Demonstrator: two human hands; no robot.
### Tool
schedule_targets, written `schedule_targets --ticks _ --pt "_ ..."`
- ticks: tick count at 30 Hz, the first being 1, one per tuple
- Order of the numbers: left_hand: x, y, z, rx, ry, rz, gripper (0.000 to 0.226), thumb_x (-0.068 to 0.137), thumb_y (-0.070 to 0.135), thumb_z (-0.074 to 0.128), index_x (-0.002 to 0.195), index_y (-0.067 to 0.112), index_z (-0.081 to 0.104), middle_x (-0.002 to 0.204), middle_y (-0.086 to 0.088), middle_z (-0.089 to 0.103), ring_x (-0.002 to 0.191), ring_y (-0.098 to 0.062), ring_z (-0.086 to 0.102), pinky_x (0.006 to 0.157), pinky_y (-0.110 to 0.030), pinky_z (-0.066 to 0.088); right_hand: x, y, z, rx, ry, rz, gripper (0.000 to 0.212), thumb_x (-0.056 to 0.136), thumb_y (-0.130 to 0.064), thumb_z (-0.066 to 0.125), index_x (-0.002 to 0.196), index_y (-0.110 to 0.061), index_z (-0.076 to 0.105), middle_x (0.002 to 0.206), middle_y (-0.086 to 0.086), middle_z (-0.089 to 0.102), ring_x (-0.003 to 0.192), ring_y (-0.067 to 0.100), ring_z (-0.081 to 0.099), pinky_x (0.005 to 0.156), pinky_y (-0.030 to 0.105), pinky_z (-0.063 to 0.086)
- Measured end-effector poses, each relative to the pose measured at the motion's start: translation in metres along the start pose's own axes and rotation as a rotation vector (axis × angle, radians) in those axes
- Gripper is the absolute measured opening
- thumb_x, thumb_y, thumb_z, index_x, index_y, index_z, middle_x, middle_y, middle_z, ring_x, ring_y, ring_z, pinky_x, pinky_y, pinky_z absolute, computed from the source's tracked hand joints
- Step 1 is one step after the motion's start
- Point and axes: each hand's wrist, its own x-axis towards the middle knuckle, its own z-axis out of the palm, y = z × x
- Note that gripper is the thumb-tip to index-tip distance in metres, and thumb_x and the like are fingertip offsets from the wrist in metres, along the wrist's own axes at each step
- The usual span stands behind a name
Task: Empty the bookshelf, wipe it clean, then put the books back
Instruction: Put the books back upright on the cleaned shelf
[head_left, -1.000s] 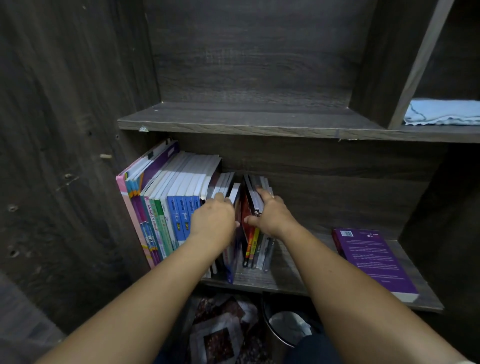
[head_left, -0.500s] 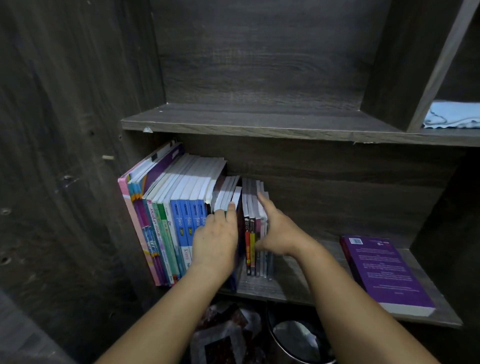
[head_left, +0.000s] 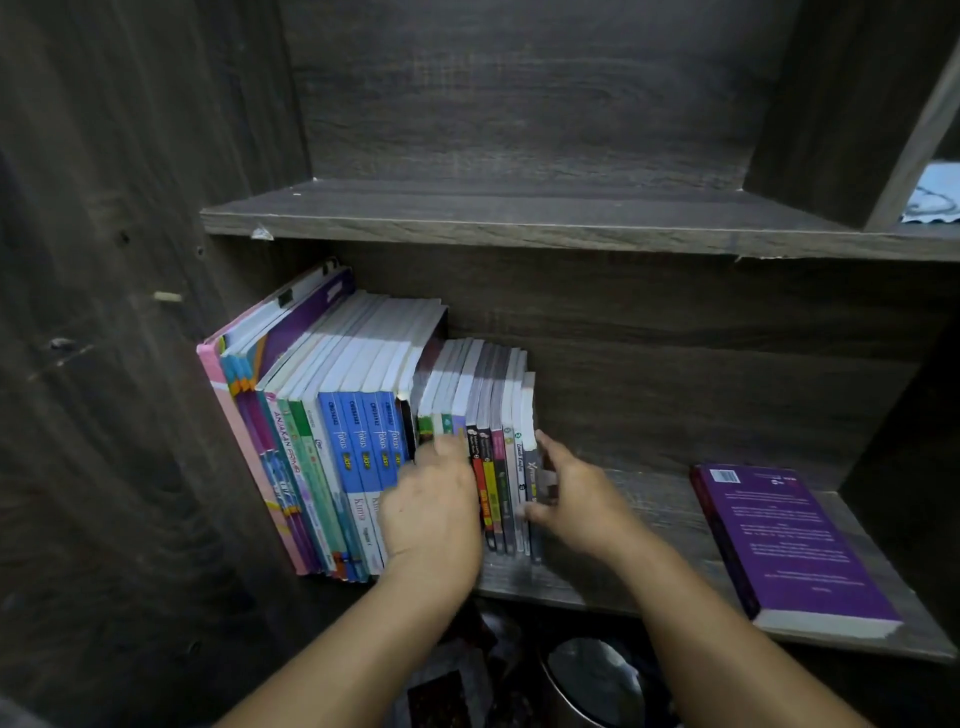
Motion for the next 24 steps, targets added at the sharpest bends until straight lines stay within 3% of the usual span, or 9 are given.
schedule_targets --ticks 2,6,9,11,13,15,16,21,24 --pt "-0.012 -0.004 0.004 0.014 -0.038 -0.002 0.033 0.09 0.03 0.065 0.111 0.016 0.045 0.101 0.002 0.057 0.089 -0.015 0.063 0.058 -0.028 0.041 0.003 0.001 0.001 -0.028 -0.024 0.027 0.098 0.082 -0.031 0.076 0.154 -0.036 0.009 0.145 0.006 0.047 0.119 0.02 0.055 0.103 0.036 0.043" --pt "-0.019 -0.018 -0.003 -0.187 0.0 0.026 0.041 0.092 0.039 0.061 0.117 0.019 0.036 0.108 0.002 0.055 0.092 -0.015 0.059 0.064 -0.025 0.039 0.007 -0.002 0.0 -0.005 -0.038 0.033 0.099 0.081 -0.028 0.076 0.154 -0.035 0.01 0.145 0.002 0.047 0.128 0.021 0.049 0.106 0.039 0.039" --pt "-0.013 -0.019 -0.005 -0.332 0.014 -0.024 0.036 0.095 0.018 0.058 0.122 0.017 0.035 0.102 0.002 0.059 0.076 -0.013 0.052 0.06 -0.024 0.036 0.008 -0.003 0.004 0.012 0.006 0.027 0.095 0.082 -0.028 0.075 0.153 -0.034 0.012 0.143 0.002 0.049 0.121 0.018 0.053 0.103 0.036 0.041" --pt "-0.014 -0.013 -0.004 -0.447 -0.047 -0.092 0.053 0.093 0.009 0.057 0.136 0.015 0.027 0.102 -0.001 0.059 0.075 -0.012 0.052 0.062 -0.024 0.04 0.009 -0.002 0.008 0.032 0.053 0.019 0.092 0.082 -0.028 0.074 0.153 -0.034 0.015 0.141 0.002 0.052 0.116 0.016 0.055 0.1 0.035 0.043" --pt "-0.02 -0.001 0.0 -0.528 -0.142 -0.14 0.089 0.089 0.004 0.061 0.151 0.016 -0.001 0.124 -0.008 0.053 0.095 -0.016 0.058 0.08 -0.028 0.051 0.012 -0.001 0.01 0.042 0.081 0.018 0.093 0.081 -0.028 0.076 0.153 -0.032 0.017 0.139 0.002 0.054 0.117 0.017 0.056 0.1 0.035 0.043" --pt "-0.025 0.008 0.0 -0.57 -0.236 -0.18 0.108 0.086 0.005 0.064 0.149 0.016 -0.024 0.149 -0.008 0.029 0.126 -0.02 0.047 0.104 -0.033 0.043 0.016 0.0 0.011 0.038 0.083 0.02 0.095 0.08 -0.027 0.078 0.153 -0.031 0.017 0.138 0.001 0.055 0.118 0.017 0.057 0.1 0.035 0.044" --pt "-0.026 0.01 -0.001 -0.566 -0.257 -0.184 0.109 0.087 0.005 0.064 0.148 0.015 -0.027 0.153 -0.006 0.021 0.132 -0.021 0.04 0.107 -0.033 0.038 0.017 0.001 0.011 0.038 0.074 0.021 0.097 0.08 -0.027 0.078 0.154 -0.031 0.016 0.138 0.001 0.055 0.118 0.017 0.057 0.101 0.035 0.044" --pt "-0.014 -0.003 -0.005 -0.534 -0.205 -0.106 0.1 0.088 0.013 0.062 0.152 0.015 -0.015 0.136 -0.002 0.036 0.125 -0.018 0.037 0.103 -0.031 0.041 0.014 0.001 0.014 0.073 0.048 -0.029 0.113 0.073 -0.039 0.083 0.155 -0.028 0.007 0.148 -0.002 0.044 0.134 0.016 0.044 0.111 0.036 0.037" --pt "-0.013 -0.006 -0.005 -0.566 -0.226 -0.1 0.094 0.089 0.011 0.06 0.153 0.015 -0.01 0.142 -0.001 0.036 0.13 -0.019 0.035 0.107 -0.032 0.038 0.013 -0.001 0.018 0.079 0.122 -0.047 0.107 0.074 -0.042 0.081 0.155 -0.028 0.011 0.149 -0.002 0.042 0.135 0.017 0.042 0.11 0.038 0.038"
